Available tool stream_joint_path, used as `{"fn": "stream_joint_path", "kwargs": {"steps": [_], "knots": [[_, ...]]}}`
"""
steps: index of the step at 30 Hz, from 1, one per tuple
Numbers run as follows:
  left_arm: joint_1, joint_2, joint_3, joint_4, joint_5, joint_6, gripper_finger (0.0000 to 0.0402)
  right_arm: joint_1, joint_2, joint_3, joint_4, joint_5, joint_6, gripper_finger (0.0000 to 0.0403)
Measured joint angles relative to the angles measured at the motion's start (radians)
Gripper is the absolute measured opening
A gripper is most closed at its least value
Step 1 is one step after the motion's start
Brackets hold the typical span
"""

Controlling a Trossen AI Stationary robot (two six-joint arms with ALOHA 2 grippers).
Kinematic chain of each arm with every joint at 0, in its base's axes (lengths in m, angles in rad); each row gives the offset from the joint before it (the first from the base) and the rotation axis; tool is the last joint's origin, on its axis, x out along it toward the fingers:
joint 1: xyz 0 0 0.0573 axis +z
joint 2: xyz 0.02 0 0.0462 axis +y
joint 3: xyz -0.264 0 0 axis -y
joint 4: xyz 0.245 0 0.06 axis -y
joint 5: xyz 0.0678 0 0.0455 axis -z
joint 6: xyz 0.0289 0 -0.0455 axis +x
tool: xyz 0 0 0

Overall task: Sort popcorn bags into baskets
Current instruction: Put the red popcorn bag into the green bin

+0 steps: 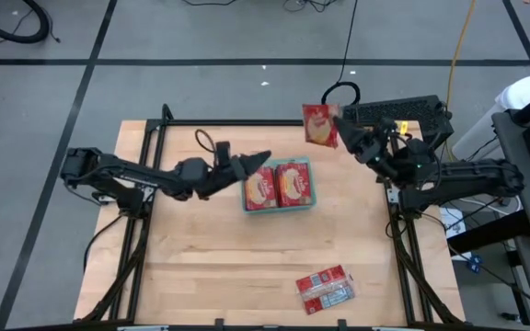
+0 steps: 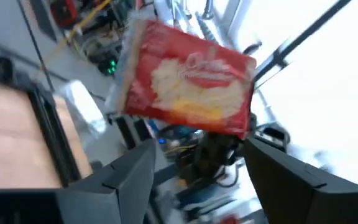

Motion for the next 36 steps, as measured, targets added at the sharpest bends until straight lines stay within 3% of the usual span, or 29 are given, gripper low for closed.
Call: {"fn": "stream_joint_path", "kwargs": {"steps": [7,12,17,26,36], "knots": [[0.056,0.077,-0.001,0.062,0.035,-0.298,0.0281,0.000,0.095,0.124,0.030,0.021,-0.075,0.0000],[0.086,0.138,-0.001,0.262,0.096,-0.275,0.0297,0.000,0.178,0.211,0.028,0.018,-0.050,0.0000],[0.114,0.184,0.000,0.404,0.094,-0.277,0.0293,0.002,0.270,0.294,0.026,0.018,-0.006,0.0000],[0.138,0.196,0.000,0.516,0.116,-0.243,0.0283,0.002,0.426,0.428,0.027,0.013,0.024,0.0000],[0.147,0.193,0.001,0.576,0.114,-0.231,0.0282,0.024,0.515,0.453,0.138,0.014,0.062,0.0000]]}}
